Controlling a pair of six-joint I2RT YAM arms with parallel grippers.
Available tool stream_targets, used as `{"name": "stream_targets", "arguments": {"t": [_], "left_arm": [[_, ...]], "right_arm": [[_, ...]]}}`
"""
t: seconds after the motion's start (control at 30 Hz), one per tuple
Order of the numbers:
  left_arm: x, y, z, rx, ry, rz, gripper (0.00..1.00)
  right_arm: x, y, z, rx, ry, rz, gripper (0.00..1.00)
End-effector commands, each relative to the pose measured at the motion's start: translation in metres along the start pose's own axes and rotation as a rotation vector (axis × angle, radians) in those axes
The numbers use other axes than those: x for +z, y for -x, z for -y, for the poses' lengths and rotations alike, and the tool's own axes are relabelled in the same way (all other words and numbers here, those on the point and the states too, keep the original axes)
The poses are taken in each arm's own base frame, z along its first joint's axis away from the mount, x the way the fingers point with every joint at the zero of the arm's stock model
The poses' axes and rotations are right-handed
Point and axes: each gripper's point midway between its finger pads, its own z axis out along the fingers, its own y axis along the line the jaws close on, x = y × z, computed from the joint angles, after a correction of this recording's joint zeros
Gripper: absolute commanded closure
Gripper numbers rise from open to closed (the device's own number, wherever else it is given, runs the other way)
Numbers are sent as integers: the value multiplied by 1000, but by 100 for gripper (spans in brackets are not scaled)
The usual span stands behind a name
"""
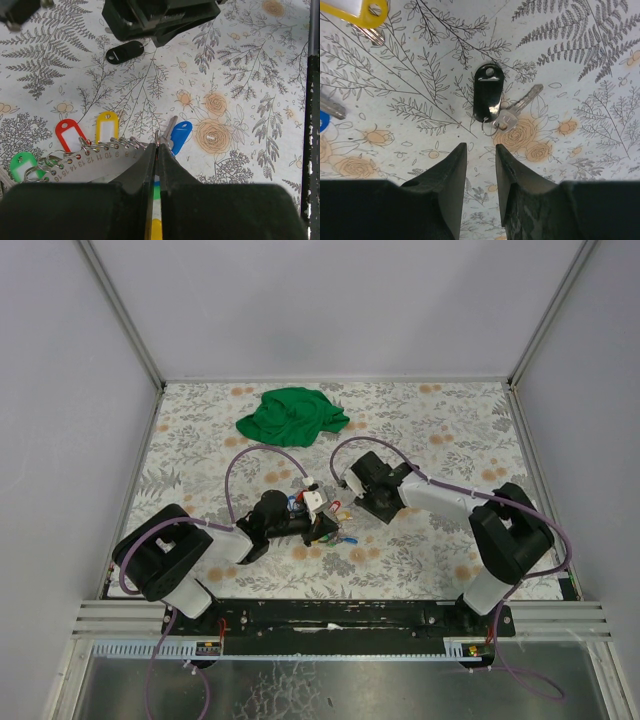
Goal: Put the keys on the keyring
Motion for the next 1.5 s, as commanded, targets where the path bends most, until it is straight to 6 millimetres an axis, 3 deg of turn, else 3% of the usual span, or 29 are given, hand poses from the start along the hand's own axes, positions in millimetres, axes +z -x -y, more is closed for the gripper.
{"name": "stream_targets", "arguments": {"t": [0.0,0.57,0.83,0.9,1.17,1.47], "left_arm": [[2,17,3,28,-14,46,100],[1,17,3,28,-15,45,100],[1,18,4,28,-19,47,100],[1,18,4,26,-19,48,100],[0,21,4,32,-15,57,100],[-2,22,3,35,-1,64,100]], "right_arm": [[6,6,10,-112,-38,-17,64],[28,1,12,-201,-48,-59,73],[16,14,11,-140,-40,11,94],[10,19,7,-116,-19,48,99],[-17,46,-8,8,43,303,100],[-29,75,-12,160,32,629,100]]}}
